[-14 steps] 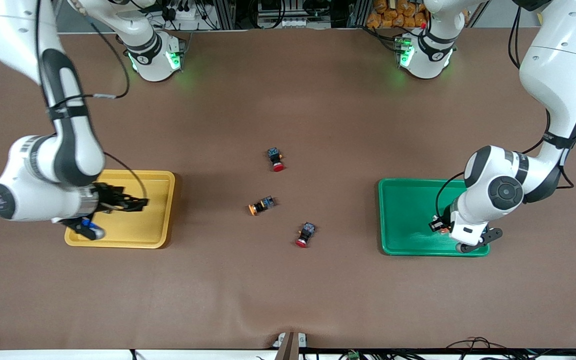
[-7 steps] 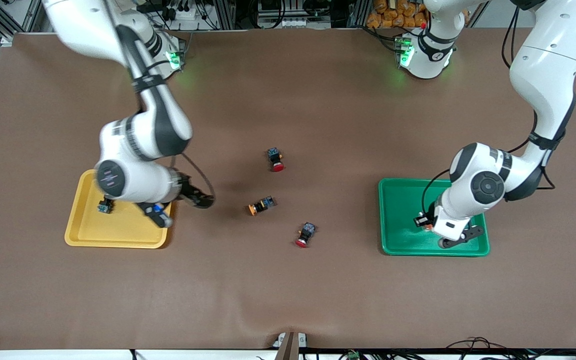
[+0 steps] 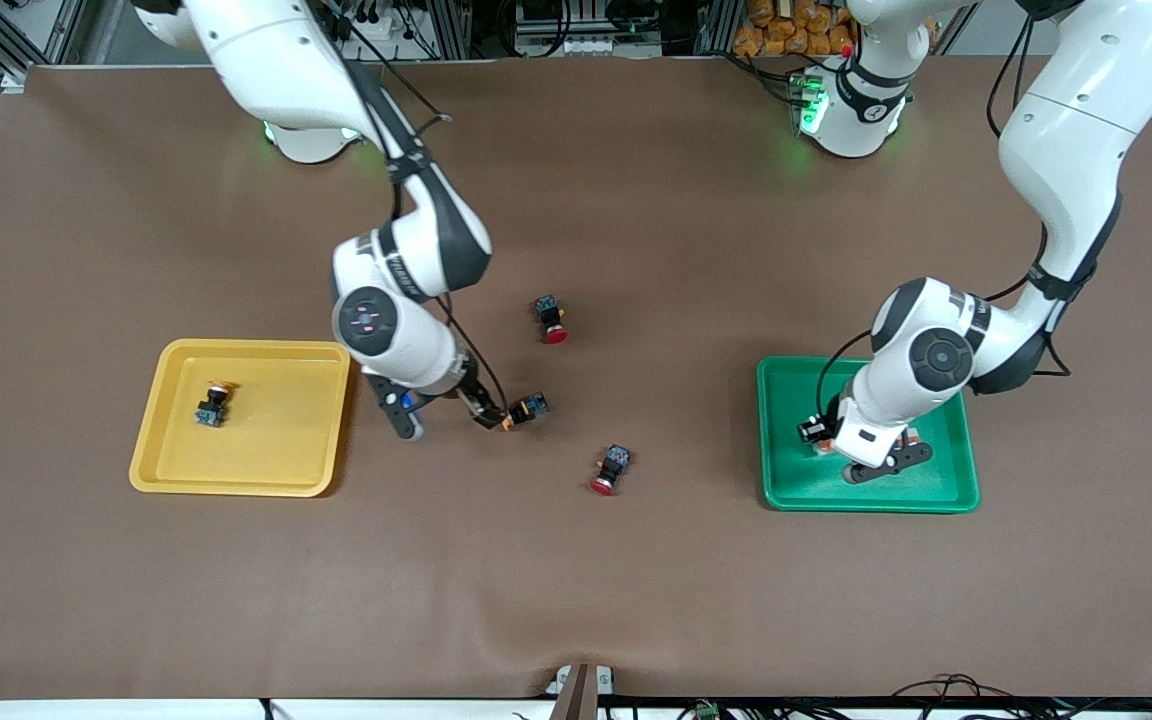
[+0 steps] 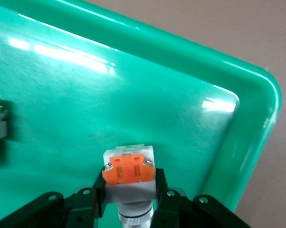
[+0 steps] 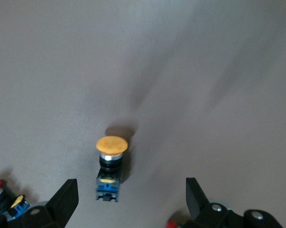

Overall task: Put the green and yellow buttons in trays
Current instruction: 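Grasp a second blue button with the right gripper while the left gripper opens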

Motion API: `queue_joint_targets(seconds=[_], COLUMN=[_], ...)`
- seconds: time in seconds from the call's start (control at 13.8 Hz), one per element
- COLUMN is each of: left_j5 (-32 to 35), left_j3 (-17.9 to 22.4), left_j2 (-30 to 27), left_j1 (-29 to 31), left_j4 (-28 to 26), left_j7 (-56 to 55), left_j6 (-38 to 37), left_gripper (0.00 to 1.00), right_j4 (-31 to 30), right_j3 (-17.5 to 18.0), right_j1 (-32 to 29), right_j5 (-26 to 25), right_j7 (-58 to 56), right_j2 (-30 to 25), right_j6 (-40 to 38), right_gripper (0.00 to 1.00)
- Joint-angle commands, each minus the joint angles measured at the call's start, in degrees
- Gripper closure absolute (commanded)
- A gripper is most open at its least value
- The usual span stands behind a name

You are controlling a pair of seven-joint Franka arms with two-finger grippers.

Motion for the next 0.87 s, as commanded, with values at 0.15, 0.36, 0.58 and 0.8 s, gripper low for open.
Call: queue_joint_targets(seconds=[0.15, 0.36, 0.58, 0.8], left_j5=[1.44, 1.36, 0.75, 0.48], left_j3=[-0.47, -1.61, -2.84, -6.09], left_j2=[-1.15, -4.3, -8.53, -8.89], left_j1=[0.03, 0.37, 0.55, 0.9], left_j4=[-0.66, -0.14, 2.66, 8.9], left_j7=[-1.04, -0.78, -0.51, -0.68], left_j6=[0.76, -0.38, -8.09, -20.05], left_gripper=[0.0, 0.0, 0.0, 0.0], right_j4=[6.17, 6.44, 6.44, 6.44], right_j3=[-0.86, -0.86, -0.86, -0.86], right_j1=[1.89, 3.2, 3.99, 4.35], right_j5=[0.11, 0.02, -0.15, -1.37], right_j7=[5.59, 5.59, 5.59, 5.06], right_j2=[6.97, 9.08, 10.67, 11.2], right_j6=[4.1, 7.7, 9.29, 10.26], right_gripper=[0.0, 0.0, 0.39, 0.78])
